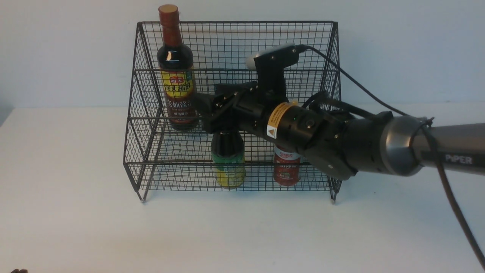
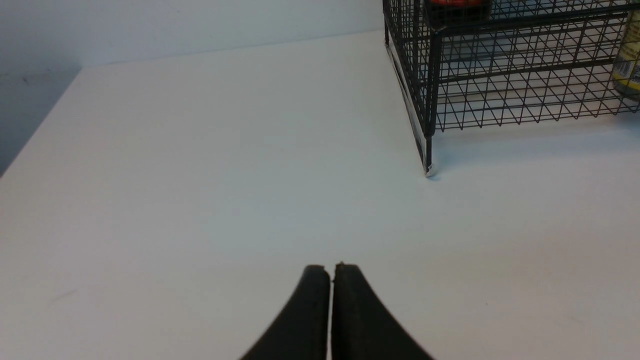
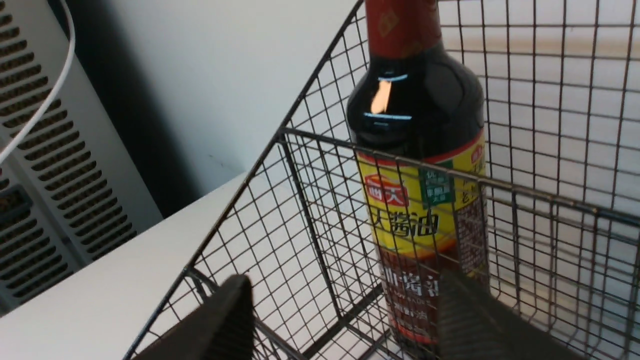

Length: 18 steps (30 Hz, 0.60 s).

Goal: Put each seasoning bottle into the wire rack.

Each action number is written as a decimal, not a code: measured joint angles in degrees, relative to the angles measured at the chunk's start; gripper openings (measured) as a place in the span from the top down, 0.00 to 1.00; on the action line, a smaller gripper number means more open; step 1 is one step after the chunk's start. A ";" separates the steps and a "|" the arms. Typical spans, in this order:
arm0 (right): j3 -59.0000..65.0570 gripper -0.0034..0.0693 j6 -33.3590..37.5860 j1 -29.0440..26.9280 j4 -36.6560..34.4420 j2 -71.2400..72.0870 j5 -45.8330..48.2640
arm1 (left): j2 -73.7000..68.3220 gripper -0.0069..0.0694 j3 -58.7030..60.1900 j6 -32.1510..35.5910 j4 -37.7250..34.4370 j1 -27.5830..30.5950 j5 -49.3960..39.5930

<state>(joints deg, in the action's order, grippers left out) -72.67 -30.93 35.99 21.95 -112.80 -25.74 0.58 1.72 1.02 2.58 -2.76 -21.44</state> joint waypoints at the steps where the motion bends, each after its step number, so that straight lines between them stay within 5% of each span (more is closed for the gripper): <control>1: 0.00 0.23 -0.20 0.00 -0.08 1.35 2.60 | 0.00 0.92 0.00 0.00 0.00 0.00 0.00; 6: 0.00 0.17 -0.40 0.00 -0.14 6.82 11.17 | 0.00 0.92 0.00 0.00 0.00 0.00 0.00; 11: 0.00 0.21 0.03 0.00 -0.14 15.50 23.57 | 0.00 0.92 0.00 0.00 0.00 0.00 0.00; 14: 0.00 0.37 3.03 -0.06 0.42 24.12 35.31 | 0.00 0.92 0.00 0.00 0.00 0.00 0.00; 18: 0.20 0.74 7.31 -0.17 0.98 34.10 48.17 | 0.00 0.92 0.00 0.00 0.00 0.00 0.00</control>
<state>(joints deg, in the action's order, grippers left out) -72.47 -23.62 35.83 22.93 -78.70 22.43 0.58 1.72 1.02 2.58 -2.76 -21.44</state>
